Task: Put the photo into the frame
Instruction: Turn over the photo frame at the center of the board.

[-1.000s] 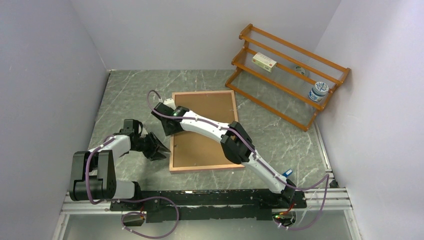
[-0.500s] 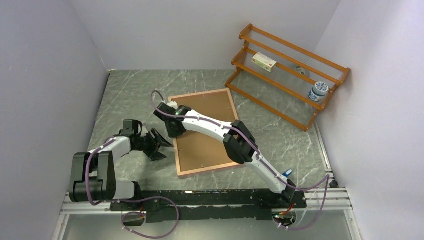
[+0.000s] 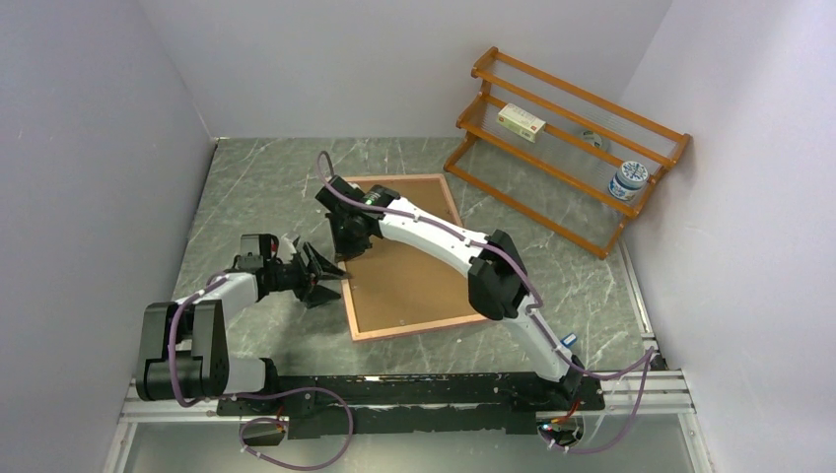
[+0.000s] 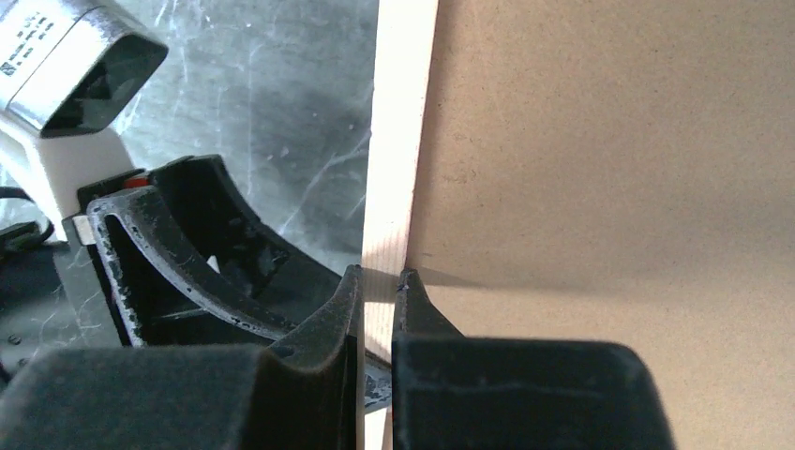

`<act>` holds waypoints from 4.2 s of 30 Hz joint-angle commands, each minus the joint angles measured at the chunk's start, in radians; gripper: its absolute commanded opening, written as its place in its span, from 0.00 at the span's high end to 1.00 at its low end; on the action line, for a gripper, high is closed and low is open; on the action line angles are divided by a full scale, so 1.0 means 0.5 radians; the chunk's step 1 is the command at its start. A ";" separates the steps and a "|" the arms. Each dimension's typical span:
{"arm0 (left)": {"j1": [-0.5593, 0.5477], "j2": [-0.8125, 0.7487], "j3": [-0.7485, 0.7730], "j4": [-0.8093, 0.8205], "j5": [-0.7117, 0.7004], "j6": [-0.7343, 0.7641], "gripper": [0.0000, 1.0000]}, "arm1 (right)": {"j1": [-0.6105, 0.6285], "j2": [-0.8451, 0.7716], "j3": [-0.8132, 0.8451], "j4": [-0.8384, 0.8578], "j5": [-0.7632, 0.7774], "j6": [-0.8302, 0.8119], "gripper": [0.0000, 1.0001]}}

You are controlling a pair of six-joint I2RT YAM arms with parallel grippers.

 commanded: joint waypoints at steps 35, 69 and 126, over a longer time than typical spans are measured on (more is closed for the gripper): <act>-0.071 -0.098 1.674 -1.836 -0.596 0.869 0.97 | -0.371 -1.358 -0.715 0.283 0.338 0.242 0.35; -0.130 -0.142 2.825 -1.845 -1.487 1.547 0.97 | -0.785 -1.862 -1.516 0.449 -0.572 0.105 0.29; -1.293 -0.004 2.224 -1.349 -1.917 1.332 0.83 | -0.754 -1.101 -0.731 1.153 -0.568 0.826 0.23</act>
